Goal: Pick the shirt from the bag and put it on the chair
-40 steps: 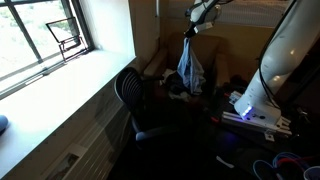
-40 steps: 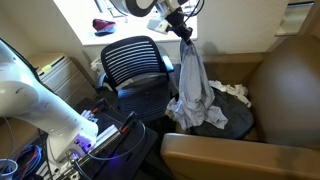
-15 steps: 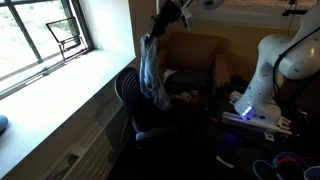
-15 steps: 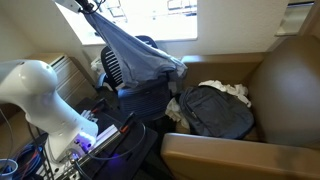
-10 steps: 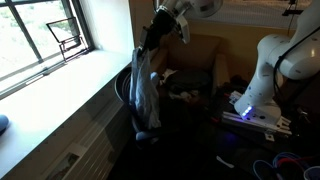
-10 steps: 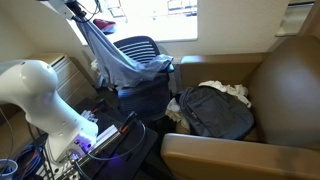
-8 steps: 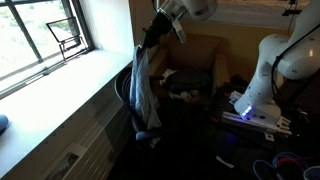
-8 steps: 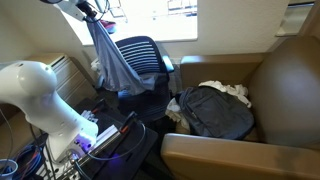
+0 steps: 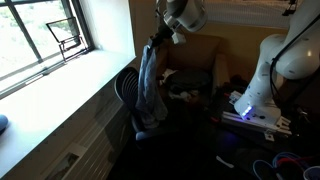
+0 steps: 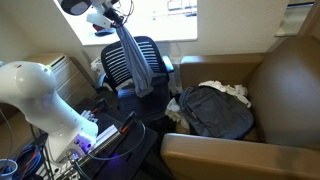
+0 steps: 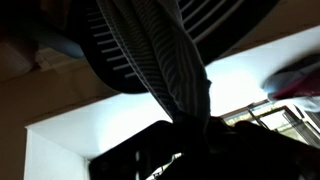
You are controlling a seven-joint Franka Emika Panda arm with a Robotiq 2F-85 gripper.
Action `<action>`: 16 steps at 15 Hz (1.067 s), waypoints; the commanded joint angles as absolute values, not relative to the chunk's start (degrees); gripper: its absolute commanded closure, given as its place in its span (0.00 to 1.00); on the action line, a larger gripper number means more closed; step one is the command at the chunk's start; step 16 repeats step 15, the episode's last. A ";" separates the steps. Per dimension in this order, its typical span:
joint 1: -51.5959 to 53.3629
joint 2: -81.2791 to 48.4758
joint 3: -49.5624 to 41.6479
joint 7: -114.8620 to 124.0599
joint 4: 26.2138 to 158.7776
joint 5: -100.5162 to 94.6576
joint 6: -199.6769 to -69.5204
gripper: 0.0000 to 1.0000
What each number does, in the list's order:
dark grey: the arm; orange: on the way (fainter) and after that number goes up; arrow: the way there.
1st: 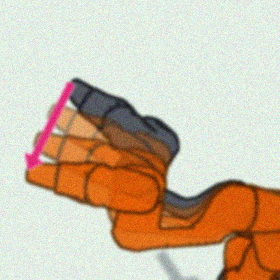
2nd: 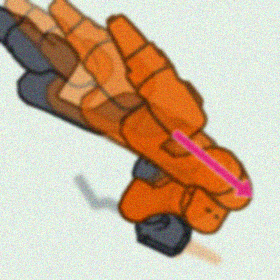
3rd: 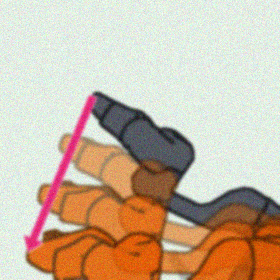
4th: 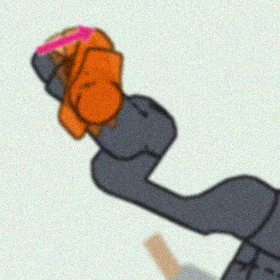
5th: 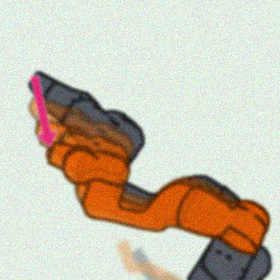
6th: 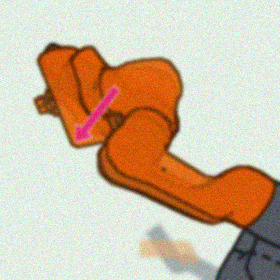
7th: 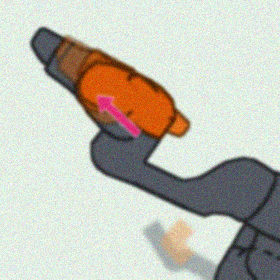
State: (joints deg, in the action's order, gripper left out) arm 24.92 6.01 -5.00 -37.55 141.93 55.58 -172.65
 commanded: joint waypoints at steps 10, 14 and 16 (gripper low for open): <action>22.66 2.16 -5.26 -26.51 147.84 38.11 -171.59 0.40; 20.67 1.98 -6.04 -23.26 150.48 29.14 -170.32 0.37; 17.95 1.98 -5.39 -21.99 152.37 25.55 -170.23 0.31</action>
